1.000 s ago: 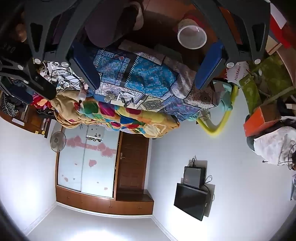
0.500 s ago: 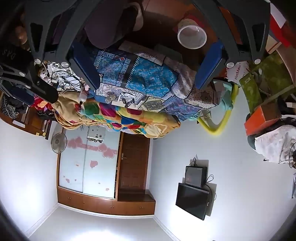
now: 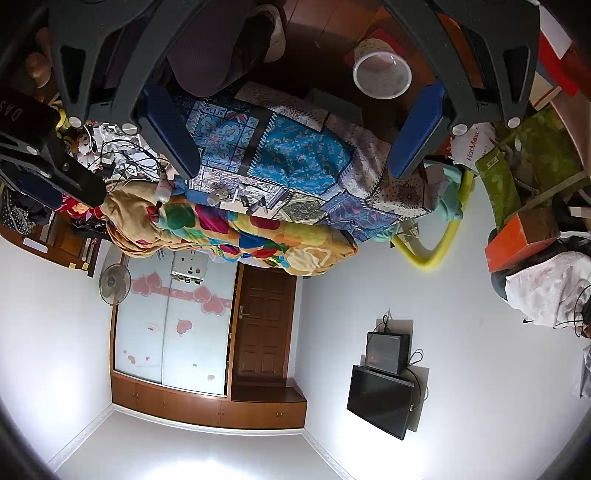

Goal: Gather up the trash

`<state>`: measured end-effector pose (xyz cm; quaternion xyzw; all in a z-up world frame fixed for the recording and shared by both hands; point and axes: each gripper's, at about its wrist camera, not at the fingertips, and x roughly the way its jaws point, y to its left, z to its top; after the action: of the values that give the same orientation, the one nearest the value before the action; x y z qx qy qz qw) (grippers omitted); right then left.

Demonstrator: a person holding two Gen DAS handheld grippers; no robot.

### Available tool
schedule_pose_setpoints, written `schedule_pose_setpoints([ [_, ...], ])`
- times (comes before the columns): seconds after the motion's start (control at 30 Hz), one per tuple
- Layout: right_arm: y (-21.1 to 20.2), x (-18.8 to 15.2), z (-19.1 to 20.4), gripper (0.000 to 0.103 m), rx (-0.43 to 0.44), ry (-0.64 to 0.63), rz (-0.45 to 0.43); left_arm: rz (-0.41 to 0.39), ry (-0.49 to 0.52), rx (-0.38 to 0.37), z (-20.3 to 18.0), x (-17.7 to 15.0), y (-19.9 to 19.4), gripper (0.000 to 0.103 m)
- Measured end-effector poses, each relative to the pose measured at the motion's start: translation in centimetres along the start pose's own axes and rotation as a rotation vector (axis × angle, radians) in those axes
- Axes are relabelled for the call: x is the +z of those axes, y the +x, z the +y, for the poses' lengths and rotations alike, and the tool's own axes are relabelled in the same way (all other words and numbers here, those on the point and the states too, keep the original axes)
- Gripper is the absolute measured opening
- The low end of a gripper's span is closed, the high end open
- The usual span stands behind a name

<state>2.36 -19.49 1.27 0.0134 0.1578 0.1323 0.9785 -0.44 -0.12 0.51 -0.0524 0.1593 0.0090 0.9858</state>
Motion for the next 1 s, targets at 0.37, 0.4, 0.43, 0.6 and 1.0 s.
schedule_pose_setpoints([
  [0.37, -0.1, 0.0, -0.1, 0.103, 0.001, 0.001, -0.001, 0.000, 0.005, 0.001, 0.7, -0.3, 0.0, 0.103],
  [0.4, -0.1, 0.0, -0.2, 0.103, 0.002, 0.000, -0.001, 0.000, 0.007, 0.002, 0.7, -0.4, 0.0, 0.103],
  [0.43, -0.1, 0.0, -0.2, 0.103, 0.001, 0.000, -0.001, -0.001, 0.009, 0.003, 0.8, -0.4, -0.1, 0.103],
  [0.6, -0.1, 0.0, -0.2, 0.103, 0.001, 0.001, -0.001, 0.000, 0.005, 0.006, 1.1, -0.4, 0.4, 0.103],
  [1.0, -0.1, 0.0, -0.2, 0.103, 0.002, 0.002, -0.002, 0.001, 0.006, 0.006, 1.4, -0.4, 0.5, 0.103],
])
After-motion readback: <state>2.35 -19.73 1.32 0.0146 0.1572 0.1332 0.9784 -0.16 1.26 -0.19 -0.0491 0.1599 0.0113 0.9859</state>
